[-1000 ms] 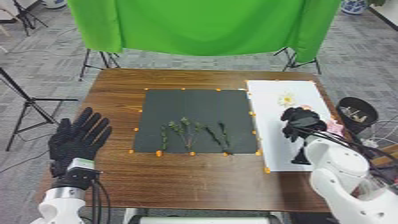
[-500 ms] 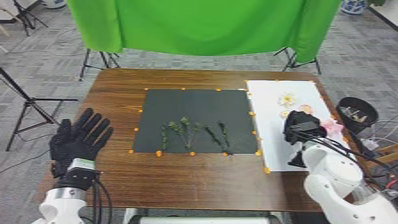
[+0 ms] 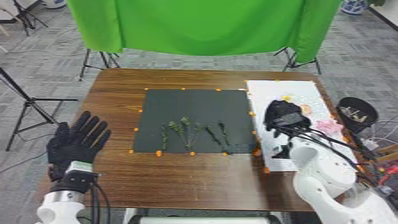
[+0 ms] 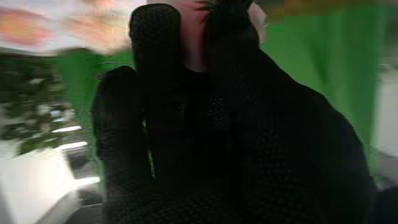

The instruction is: Arrange flowers

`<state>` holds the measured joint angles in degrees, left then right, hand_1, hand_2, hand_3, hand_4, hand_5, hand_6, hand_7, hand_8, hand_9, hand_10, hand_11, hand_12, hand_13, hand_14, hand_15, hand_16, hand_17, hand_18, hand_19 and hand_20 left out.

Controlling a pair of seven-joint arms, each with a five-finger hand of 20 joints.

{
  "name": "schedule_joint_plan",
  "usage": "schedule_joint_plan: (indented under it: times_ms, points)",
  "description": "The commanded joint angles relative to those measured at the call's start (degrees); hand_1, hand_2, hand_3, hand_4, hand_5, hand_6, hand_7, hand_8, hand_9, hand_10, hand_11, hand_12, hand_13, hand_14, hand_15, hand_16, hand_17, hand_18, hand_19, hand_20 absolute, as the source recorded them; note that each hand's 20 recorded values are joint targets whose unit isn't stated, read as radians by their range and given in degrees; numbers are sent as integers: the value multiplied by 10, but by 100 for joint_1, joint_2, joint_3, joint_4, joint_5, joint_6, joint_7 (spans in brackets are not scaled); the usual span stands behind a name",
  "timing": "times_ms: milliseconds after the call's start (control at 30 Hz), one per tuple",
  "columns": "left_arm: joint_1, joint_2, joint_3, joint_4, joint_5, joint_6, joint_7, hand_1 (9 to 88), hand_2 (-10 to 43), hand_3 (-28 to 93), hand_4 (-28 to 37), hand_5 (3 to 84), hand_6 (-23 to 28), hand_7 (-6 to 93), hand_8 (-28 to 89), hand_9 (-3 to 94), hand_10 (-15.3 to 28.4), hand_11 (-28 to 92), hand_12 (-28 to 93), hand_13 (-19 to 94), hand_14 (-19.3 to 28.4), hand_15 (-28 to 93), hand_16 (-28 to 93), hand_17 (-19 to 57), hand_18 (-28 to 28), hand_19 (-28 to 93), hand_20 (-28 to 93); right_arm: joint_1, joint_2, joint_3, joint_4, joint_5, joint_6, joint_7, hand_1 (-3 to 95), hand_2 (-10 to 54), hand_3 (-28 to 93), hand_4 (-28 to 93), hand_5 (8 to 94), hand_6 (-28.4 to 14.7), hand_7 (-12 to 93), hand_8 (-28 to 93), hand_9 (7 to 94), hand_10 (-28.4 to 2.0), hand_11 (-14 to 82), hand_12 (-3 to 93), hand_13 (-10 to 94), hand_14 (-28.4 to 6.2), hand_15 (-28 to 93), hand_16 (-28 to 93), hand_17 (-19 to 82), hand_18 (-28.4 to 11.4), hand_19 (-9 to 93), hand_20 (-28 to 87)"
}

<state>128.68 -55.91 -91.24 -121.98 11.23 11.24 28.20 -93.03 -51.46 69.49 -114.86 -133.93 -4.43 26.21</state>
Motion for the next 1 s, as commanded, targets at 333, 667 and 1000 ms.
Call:
schedule_joint_plan:
  times_ms: [333, 667, 1000]
  points:
    - [-40, -60, 203, 35, 25, 100, -117, 257, 136, 714, -283, 428, 105, 108, -77, 355, 165, 251, 110, 263, 174, 414, -70, -64, 152, 353, 98, 2682, -1758, -2499, 1244, -213, -413, -1037, 633, -95, 735, -283, 770, 26, 272, -1, 868, -85, 64, 374, 729, -64, 279, 459, 296, -187, 770, 431]
    - [-110, 105, 158, 13, 213, 452, -227, 256, 151, 705, -283, 431, 105, 109, -78, 355, 166, 251, 109, 260, 174, 414, -72, -65, 152, 354, 98, 3090, -2338, -3424, 2164, -880, -968, -1406, 629, -95, 739, -283, 767, 25, 269, -4, 865, -87, 63, 372, 726, -65, 283, 455, 298, -192, 774, 430]
    - [-134, 157, 163, -2, 221, 555, -419, 255, 152, 707, -283, 428, 106, 109, -79, 336, 165, 248, 108, 255, 175, 417, -74, -67, 152, 358, 98, 3143, -2549, -3801, 2258, -858, -674, -687, 616, -95, 738, -283, 755, 16, 254, -13, 853, -89, 58, 358, 721, -67, 289, 444, 300, -200, 778, 427]
